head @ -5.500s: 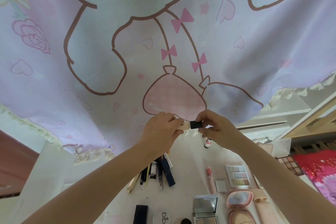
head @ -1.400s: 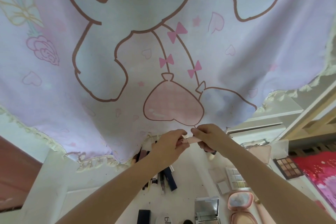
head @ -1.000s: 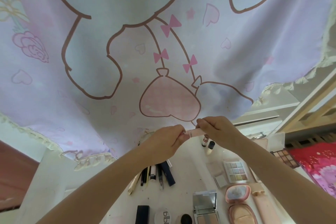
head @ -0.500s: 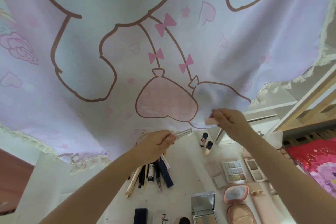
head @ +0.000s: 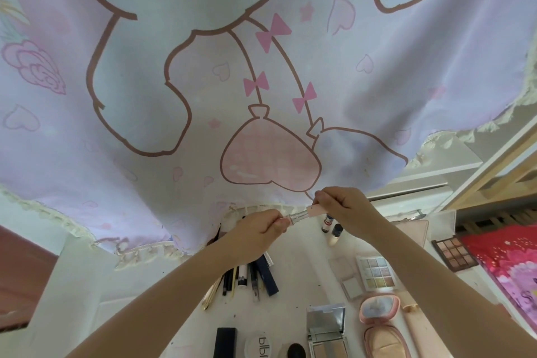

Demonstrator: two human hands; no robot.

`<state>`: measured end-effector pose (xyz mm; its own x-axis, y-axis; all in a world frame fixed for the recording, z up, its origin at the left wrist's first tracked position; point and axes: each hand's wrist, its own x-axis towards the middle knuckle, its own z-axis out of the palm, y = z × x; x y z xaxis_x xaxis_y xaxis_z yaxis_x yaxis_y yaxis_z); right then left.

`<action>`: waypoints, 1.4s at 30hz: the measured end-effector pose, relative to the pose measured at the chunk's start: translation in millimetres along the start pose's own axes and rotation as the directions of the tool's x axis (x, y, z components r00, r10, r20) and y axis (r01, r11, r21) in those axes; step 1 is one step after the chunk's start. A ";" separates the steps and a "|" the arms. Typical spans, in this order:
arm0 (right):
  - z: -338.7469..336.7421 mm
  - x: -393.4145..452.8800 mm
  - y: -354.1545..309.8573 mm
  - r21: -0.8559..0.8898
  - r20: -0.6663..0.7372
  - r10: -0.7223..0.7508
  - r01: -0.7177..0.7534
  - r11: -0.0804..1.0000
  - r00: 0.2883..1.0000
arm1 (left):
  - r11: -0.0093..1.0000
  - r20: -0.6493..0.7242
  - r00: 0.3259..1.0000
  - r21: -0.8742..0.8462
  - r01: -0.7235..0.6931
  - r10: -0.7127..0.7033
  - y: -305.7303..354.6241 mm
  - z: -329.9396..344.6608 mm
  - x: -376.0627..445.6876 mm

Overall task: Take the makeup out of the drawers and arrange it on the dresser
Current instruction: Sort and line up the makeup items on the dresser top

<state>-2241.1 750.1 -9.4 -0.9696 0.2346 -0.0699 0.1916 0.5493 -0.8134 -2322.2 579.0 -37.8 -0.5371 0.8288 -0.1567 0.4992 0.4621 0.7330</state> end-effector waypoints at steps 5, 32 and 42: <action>3.2 1.7 3.2 -0.083 0.128 0.024 -0.013 0.996 0.992 | 0.994 0.064 0.998 -0.109 0.030 -0.023 -3.5 7.3 5.2; 31.9 48.1 96.1 -0.913 0.128 0.110 0.074 0.402 0.986 | 0.985 -0.037 0.985 0.023 0.170 -0.170 -62.9 116.0 122.7; 37.8 65.4 102.5 -0.922 0.166 0.096 0.120 0.368 0.981 | 0.984 -0.003 0.984 0.004 0.178 -0.178 -70.6 118.4 131.6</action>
<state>-2290.6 791.4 -119.2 -0.9585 0.1502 -0.2425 0.0949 0.9697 0.2252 -2347.7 692.8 -188.5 -0.6195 0.7323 -0.2828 0.3985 0.6038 0.6904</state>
